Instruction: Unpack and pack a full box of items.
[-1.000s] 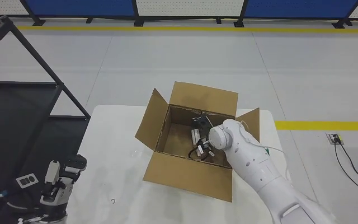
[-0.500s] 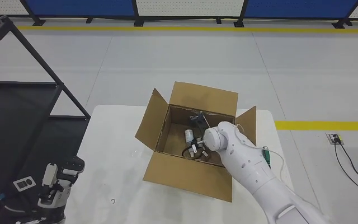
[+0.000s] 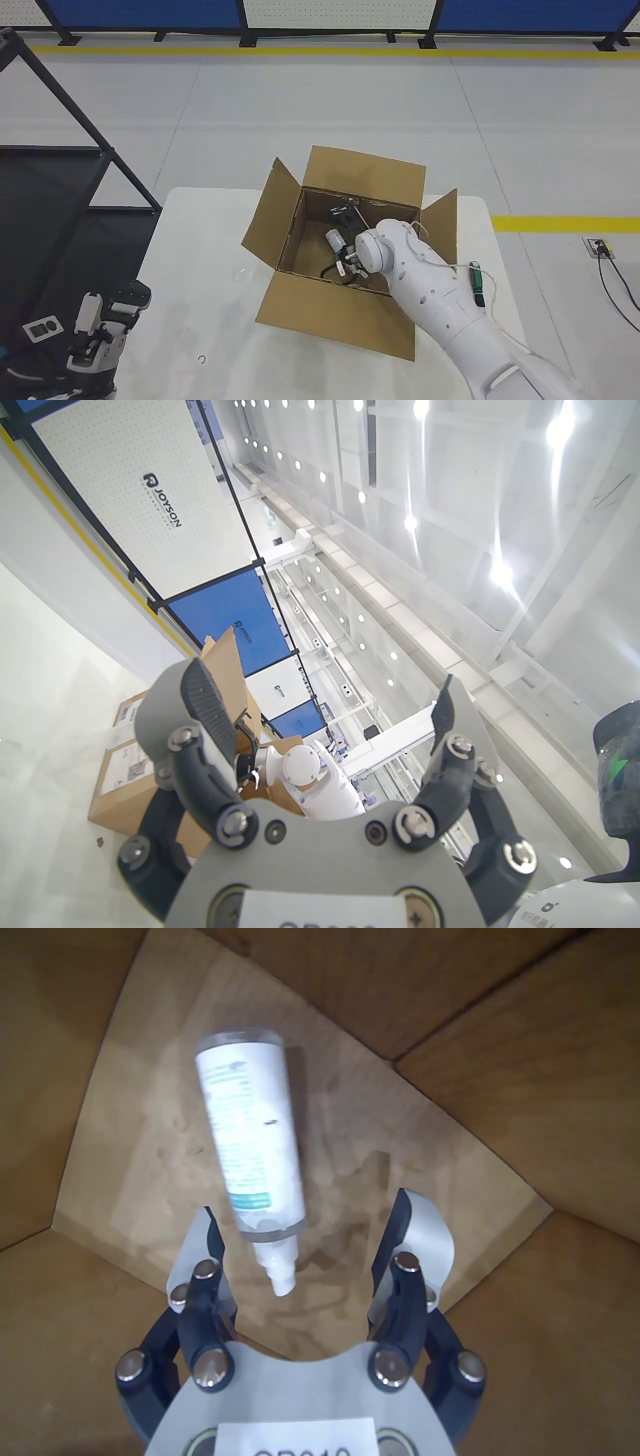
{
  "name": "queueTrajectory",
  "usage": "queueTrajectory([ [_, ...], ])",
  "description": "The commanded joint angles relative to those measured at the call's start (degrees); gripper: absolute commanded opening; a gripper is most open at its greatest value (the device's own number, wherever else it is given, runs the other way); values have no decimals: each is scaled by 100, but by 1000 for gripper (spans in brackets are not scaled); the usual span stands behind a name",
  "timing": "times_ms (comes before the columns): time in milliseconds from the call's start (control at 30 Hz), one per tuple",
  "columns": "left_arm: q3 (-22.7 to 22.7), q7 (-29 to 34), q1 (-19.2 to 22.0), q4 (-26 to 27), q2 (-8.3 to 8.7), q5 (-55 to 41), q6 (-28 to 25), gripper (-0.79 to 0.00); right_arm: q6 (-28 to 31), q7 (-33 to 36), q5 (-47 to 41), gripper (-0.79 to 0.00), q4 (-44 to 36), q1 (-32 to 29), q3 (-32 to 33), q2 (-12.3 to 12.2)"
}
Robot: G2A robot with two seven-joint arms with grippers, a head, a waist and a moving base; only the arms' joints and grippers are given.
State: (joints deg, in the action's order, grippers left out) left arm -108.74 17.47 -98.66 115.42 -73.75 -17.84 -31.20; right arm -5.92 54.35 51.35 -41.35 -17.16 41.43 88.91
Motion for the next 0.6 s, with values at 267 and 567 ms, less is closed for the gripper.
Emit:
queueTrajectory([
  [267,-24,-13,14,-36,0,-28,-13,0,264,-88,57,-228,234,14,-52,109],
  [567,-29,-32,-4,-36,-4,-40,-31,0,431,-199,47,-576,612,157,-73,237],
])
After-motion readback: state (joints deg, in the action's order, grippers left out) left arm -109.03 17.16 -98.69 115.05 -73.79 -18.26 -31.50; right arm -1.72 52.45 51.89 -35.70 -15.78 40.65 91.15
